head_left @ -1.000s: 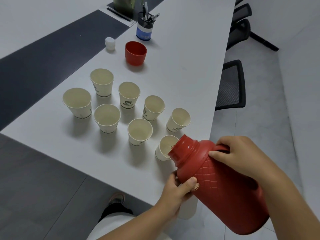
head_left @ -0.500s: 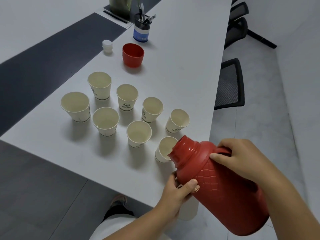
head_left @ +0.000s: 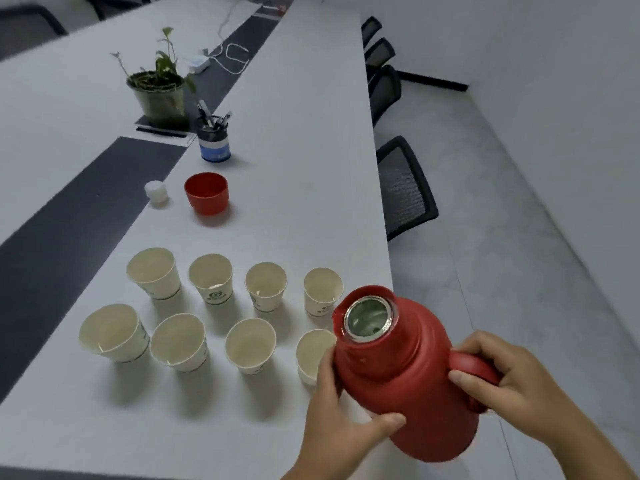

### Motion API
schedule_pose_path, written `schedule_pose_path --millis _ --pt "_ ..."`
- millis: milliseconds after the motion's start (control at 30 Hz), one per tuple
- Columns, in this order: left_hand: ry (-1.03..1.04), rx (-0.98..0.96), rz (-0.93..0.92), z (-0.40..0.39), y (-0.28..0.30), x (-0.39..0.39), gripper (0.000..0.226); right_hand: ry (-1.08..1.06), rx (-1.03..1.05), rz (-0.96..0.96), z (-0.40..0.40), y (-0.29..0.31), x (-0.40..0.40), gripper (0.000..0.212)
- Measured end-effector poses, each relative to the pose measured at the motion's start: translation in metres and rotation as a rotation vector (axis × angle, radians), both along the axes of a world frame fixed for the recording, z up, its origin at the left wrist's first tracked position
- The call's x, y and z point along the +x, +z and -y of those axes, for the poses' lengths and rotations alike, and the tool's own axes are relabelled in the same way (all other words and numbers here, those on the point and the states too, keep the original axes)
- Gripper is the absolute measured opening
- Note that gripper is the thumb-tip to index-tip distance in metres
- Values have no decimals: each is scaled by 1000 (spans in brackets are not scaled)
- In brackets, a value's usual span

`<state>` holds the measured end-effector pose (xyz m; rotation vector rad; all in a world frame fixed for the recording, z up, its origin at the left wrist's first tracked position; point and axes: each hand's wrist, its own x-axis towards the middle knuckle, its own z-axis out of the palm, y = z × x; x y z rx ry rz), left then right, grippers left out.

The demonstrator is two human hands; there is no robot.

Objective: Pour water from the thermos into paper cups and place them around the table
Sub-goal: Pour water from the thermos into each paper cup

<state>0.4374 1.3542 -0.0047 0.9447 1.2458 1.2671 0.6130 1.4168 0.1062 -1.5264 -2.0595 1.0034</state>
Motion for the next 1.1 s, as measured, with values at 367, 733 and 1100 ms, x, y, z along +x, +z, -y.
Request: schedule_pose_path --millis 367,733,1100 --pt "-53 238 -332 -115 56 -31 98 -169 74 -236 -68 1 -10 37" --pt "-14 238 -461 -255 60 -66 90 -81 23 -382 -227 -44 -44 21" --pt "20 15 -585 -296 21 -114 85 -84 -120 -524 -279 -126 -98 31"
